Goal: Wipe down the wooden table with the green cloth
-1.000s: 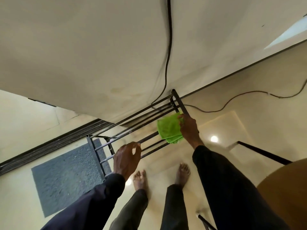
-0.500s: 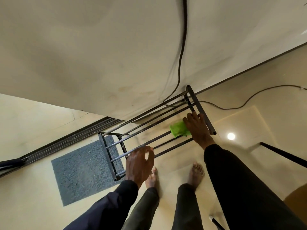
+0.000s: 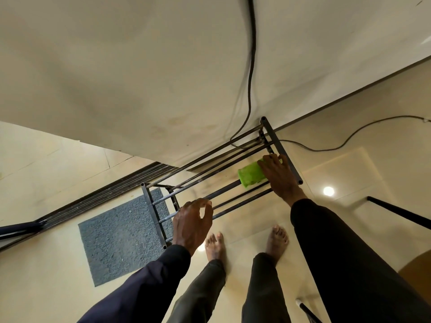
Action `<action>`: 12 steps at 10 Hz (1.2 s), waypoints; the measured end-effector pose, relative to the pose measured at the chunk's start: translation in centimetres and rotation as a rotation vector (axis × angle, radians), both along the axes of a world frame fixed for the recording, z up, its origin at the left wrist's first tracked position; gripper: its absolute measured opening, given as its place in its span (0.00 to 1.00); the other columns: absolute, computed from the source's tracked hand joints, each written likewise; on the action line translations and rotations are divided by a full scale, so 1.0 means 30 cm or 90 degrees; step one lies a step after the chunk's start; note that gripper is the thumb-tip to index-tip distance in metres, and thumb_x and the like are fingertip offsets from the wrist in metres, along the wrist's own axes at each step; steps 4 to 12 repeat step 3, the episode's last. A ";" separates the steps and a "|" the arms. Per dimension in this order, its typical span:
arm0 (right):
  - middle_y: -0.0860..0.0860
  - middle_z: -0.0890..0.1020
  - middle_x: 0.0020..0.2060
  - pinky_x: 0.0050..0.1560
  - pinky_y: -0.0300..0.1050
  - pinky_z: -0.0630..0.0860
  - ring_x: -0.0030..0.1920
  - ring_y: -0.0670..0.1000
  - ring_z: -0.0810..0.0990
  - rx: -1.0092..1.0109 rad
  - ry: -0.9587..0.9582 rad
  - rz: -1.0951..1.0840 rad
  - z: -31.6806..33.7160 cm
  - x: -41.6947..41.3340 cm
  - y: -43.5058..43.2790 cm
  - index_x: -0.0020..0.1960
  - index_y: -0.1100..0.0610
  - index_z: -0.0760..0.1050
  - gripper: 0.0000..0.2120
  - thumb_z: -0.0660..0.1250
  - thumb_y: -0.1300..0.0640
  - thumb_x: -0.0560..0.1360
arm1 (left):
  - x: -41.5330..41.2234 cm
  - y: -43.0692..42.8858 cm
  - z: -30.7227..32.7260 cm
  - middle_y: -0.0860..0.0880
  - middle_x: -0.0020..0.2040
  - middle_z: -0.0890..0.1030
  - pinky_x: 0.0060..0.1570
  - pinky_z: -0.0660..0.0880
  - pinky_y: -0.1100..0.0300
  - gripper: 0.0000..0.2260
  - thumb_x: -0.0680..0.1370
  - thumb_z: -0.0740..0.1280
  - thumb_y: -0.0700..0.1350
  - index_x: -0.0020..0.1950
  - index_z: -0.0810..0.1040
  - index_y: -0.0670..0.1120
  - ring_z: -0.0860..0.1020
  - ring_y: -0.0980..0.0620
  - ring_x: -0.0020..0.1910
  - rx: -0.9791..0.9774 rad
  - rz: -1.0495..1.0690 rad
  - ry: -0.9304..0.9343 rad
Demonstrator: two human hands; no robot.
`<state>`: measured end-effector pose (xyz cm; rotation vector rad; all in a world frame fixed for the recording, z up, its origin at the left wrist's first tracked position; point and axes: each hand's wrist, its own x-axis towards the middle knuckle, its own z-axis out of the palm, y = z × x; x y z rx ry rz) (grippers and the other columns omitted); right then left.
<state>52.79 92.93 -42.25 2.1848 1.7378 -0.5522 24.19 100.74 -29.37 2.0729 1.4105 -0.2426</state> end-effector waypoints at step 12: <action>0.55 0.64 0.85 0.84 0.52 0.53 0.86 0.57 0.60 0.146 0.115 -0.153 0.393 -0.082 -0.089 0.87 0.56 0.60 0.31 0.65 0.57 0.87 | -0.003 0.008 0.261 0.43 0.66 0.84 0.65 0.77 0.46 0.21 0.86 0.59 0.59 0.69 0.81 0.48 0.81 0.43 0.67 0.056 -0.064 -0.069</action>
